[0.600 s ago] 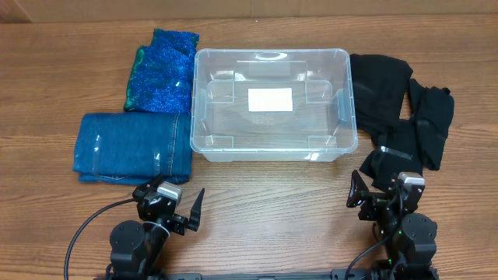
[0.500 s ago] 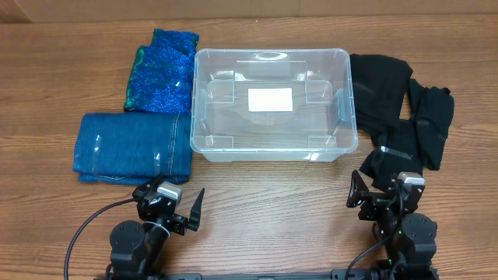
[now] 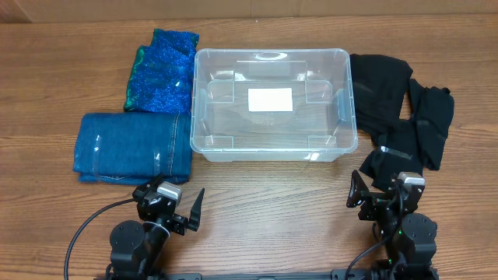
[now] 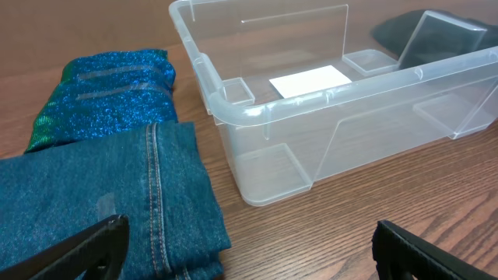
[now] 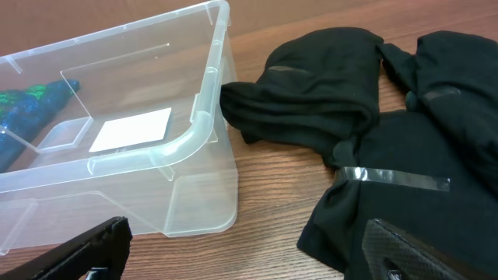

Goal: Pack container

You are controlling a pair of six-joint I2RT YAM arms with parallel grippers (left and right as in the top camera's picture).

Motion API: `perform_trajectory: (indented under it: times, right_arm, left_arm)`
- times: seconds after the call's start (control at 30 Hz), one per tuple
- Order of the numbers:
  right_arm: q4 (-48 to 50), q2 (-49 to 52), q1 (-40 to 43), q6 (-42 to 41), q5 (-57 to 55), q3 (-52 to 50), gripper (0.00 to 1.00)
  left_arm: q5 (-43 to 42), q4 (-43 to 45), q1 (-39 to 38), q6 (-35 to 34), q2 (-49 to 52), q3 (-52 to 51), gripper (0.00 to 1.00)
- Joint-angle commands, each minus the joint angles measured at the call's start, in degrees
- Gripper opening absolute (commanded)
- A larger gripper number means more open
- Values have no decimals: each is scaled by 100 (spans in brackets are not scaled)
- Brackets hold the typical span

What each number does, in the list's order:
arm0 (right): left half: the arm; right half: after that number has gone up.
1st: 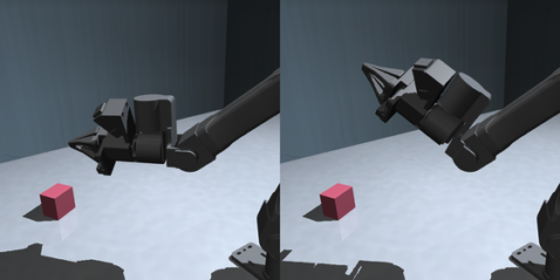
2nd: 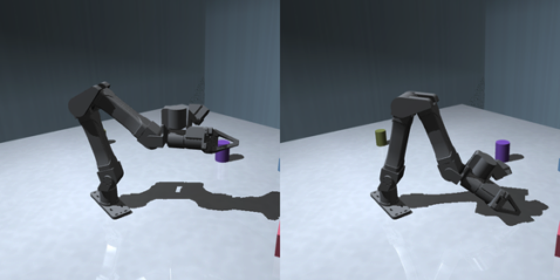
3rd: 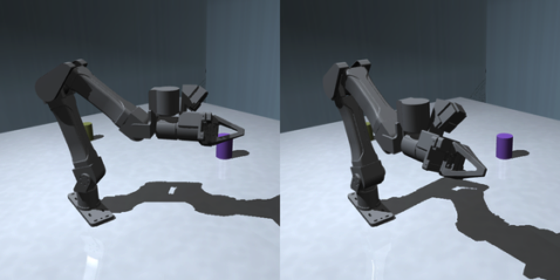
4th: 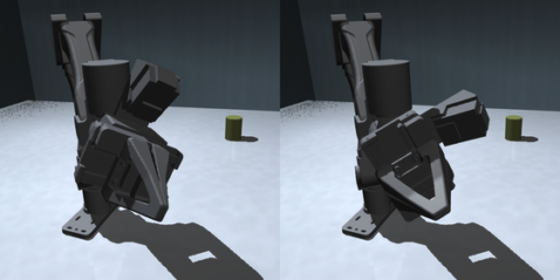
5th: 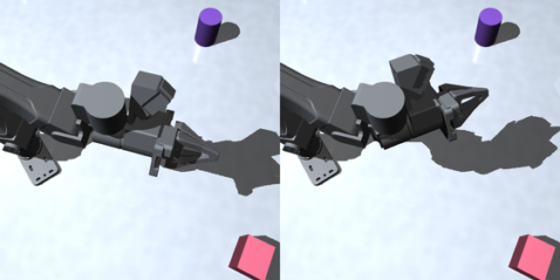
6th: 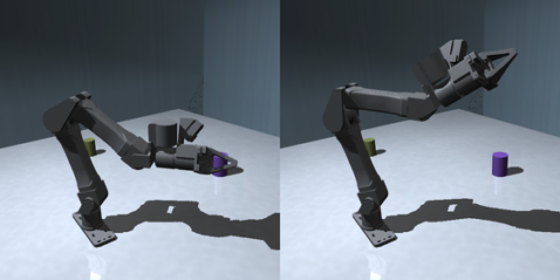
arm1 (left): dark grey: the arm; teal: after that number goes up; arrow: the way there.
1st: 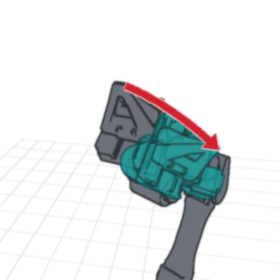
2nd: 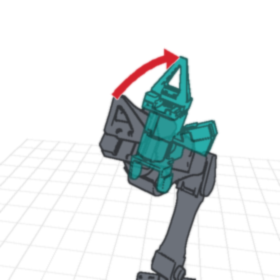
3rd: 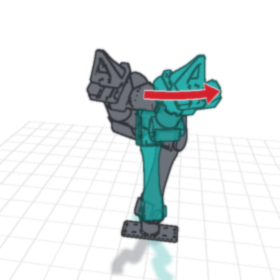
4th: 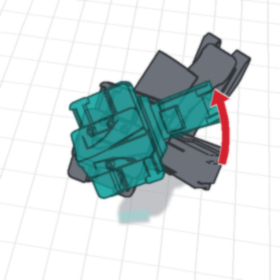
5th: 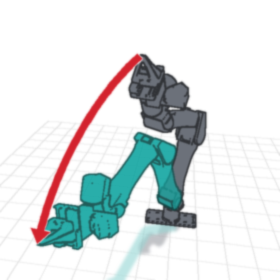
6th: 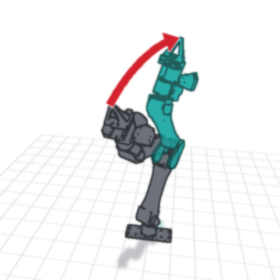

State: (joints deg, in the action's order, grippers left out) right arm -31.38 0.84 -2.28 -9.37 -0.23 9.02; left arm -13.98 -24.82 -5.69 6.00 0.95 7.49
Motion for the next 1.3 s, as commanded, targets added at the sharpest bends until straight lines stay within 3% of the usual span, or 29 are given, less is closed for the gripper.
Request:
perform_trajectory:
  times: [0.0, 0.63, 1.07, 1.27]
  right_arm:
    - [-15, -66, 22, 2, 13, -55, 100]
    - [61, -68, 22, -2, 37, -55, 100]
    - [435, -68, 22, -310, 1443, -46, 100]
    - [435, 37, 22, -308, 1526, 765, 100]
  left_arm:
    - [-63, 22, -37, -42, -59, -35, 100]
    - [-63, 22, -37, -42, -59, -35, 100]
    - [-63, 22, -37, -42, -59, -35, 100]
    - [-63, 22, -37, -42, -59, -35, 100]
